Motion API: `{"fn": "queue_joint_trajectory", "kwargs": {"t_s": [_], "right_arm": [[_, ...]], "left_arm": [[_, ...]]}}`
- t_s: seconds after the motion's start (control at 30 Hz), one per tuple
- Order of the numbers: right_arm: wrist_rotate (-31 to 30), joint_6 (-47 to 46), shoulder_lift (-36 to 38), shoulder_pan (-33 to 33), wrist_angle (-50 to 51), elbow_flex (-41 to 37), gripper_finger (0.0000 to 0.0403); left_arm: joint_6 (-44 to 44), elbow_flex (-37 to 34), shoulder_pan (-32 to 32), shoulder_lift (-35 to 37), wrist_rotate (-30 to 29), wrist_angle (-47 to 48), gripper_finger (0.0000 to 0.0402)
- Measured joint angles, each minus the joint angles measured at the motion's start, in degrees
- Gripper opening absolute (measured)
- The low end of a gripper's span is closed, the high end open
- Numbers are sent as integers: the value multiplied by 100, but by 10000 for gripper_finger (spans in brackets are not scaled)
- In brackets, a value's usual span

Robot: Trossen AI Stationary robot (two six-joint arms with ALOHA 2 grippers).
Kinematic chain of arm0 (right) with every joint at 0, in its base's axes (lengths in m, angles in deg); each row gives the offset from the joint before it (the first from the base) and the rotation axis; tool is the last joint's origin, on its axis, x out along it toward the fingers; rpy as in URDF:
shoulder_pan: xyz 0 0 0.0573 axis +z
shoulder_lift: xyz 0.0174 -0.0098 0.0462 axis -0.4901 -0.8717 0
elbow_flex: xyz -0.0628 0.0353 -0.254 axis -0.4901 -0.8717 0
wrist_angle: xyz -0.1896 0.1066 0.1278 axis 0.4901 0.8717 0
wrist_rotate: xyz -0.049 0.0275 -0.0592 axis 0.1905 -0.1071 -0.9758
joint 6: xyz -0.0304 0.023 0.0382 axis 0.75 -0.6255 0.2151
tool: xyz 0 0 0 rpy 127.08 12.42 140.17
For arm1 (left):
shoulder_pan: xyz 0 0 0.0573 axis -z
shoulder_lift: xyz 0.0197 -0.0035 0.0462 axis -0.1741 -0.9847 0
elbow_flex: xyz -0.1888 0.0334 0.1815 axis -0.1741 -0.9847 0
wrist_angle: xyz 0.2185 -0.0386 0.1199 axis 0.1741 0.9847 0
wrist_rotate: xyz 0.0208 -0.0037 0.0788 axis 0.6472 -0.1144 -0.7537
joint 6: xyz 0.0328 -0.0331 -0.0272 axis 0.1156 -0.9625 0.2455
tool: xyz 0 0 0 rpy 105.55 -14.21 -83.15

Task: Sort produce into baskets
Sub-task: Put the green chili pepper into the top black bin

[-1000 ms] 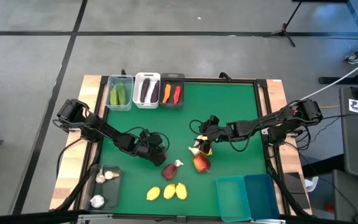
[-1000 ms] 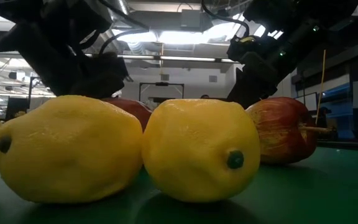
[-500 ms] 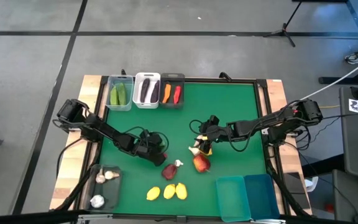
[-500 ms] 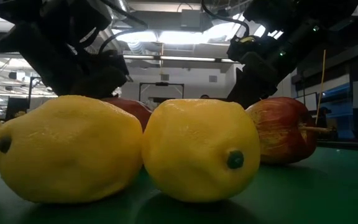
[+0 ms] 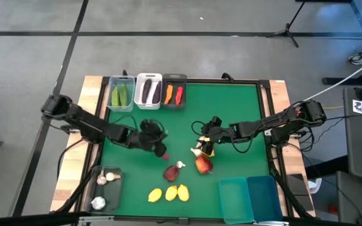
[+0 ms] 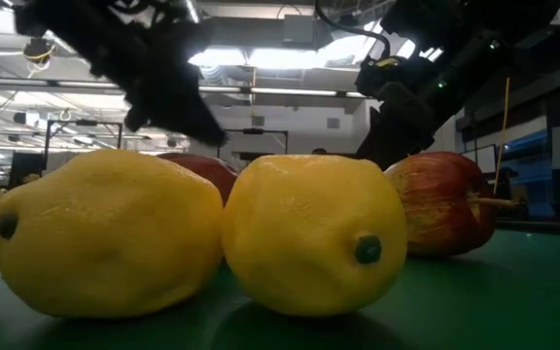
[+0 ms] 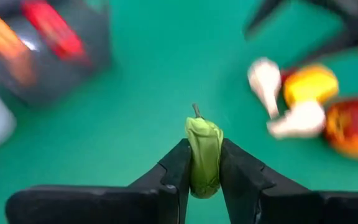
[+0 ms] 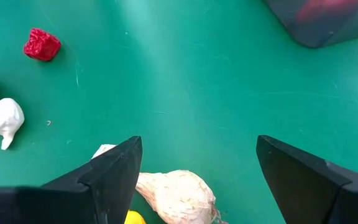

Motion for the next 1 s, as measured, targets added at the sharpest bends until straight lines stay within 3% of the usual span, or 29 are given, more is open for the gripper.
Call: {"fn": "queue_joint_trajectory", "kwargs": {"t_s": [0.2,0.33,0.5,0.73,0.87,1.0], "right_arm": [[0,-2,0,0,-33,-3,317],[-3,-2,0,0,-39,-3,317],[-7,0,0,0,-38,-5,317],[-11,2,0,0,-39,-5,317],[-11,2,0,-1,-39,-5,317],[-8,2,0,0,-38,-5,317]], "left_arm": [[796,0,-831,551,-278,-260,72],[1220,0,-1537,542,136,-844,72],[1779,2,-2419,303,627,-1764,72],[1894,7,-3439,-241,1097,-2375,72],[1976,4,-3764,-610,1278,-2556,73],[2356,4,-3931,-937,1847,-2863,73]]}}
